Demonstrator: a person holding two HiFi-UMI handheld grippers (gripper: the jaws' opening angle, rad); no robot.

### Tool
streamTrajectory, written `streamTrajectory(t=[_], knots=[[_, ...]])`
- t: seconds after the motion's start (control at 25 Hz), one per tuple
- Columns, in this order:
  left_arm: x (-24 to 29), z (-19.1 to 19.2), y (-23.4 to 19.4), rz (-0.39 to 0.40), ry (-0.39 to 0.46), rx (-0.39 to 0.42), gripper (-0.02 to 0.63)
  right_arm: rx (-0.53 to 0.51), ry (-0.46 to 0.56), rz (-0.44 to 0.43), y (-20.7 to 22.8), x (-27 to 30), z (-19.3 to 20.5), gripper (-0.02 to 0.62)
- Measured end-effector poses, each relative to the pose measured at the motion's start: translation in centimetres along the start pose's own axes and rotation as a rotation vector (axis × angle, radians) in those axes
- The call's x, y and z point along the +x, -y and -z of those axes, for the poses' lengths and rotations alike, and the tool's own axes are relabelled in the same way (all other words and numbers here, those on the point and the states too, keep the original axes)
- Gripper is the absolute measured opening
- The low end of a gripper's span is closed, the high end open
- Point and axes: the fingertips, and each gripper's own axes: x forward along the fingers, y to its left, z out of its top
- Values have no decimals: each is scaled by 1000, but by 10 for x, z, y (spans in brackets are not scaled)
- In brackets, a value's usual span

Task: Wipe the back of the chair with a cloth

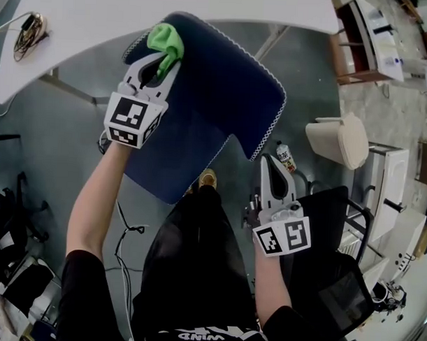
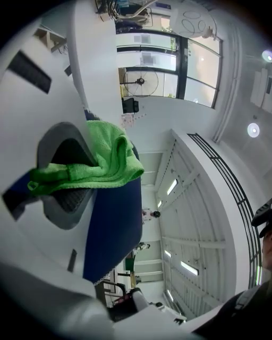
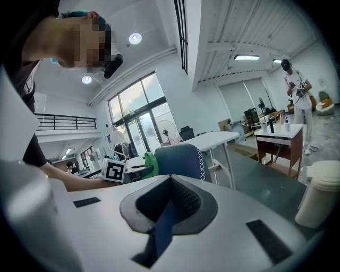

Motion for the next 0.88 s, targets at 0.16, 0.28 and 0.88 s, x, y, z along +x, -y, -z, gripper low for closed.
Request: streamTrajectory(t=[0.16,0.28,0.88], knots=[[11,3,38,65,-7,17,63,8,3,8,4,0,1,-3],[12,4,67,126,-9,11,63,11,5,13,6,-4,2,-3],[8,8,225,468,-7,-22,63,22,17,75,20,-27,10,-3]])
